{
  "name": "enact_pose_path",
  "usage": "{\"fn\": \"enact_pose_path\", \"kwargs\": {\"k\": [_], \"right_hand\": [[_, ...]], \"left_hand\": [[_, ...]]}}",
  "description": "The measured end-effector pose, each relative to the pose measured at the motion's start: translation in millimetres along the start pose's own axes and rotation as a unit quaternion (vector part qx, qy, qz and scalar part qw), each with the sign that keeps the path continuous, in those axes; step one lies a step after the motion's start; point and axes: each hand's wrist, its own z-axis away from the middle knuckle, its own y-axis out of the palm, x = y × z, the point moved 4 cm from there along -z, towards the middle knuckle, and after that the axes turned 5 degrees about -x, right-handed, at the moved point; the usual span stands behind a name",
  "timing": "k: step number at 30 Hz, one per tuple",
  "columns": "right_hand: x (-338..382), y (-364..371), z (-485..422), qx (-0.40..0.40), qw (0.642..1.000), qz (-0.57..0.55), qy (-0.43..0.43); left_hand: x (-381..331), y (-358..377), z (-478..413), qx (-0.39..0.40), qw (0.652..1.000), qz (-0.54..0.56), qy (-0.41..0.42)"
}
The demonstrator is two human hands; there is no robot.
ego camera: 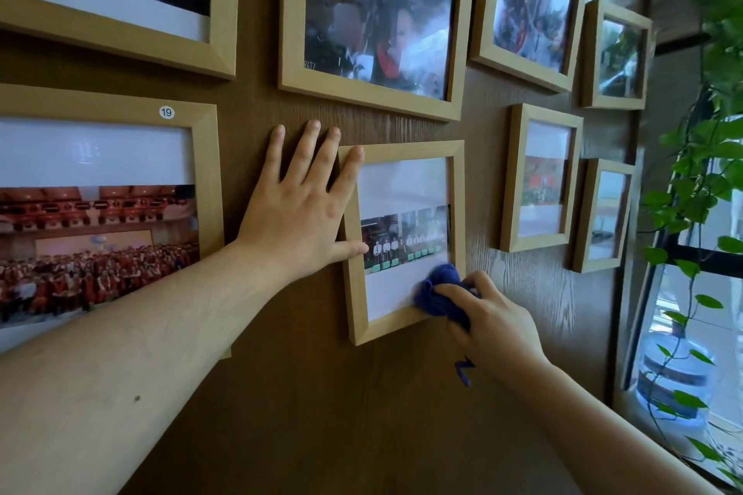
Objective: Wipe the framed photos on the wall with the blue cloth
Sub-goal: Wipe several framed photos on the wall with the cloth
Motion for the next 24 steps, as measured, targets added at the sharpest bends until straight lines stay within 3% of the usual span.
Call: {"fn": "enact_pose_path", "kwargs": {"k": [7,15,24], "right_hand": [[-4,-17,2,-0.001,1.000,-0.017,0.015],[-11,-70,-23,-0.084,0.992,-0.087,-0.029],[33,-150,-119,-0.173,0.970,-0.122,-0.119]], "left_hand": [[0,-3,-1,0.035,0.999,0.000,-0.006],[-1,-24,-3,0.066,0.997,0.022,-0.022],[53,-106,-56,-0.024,0.997,-0.068,0.003]]}}
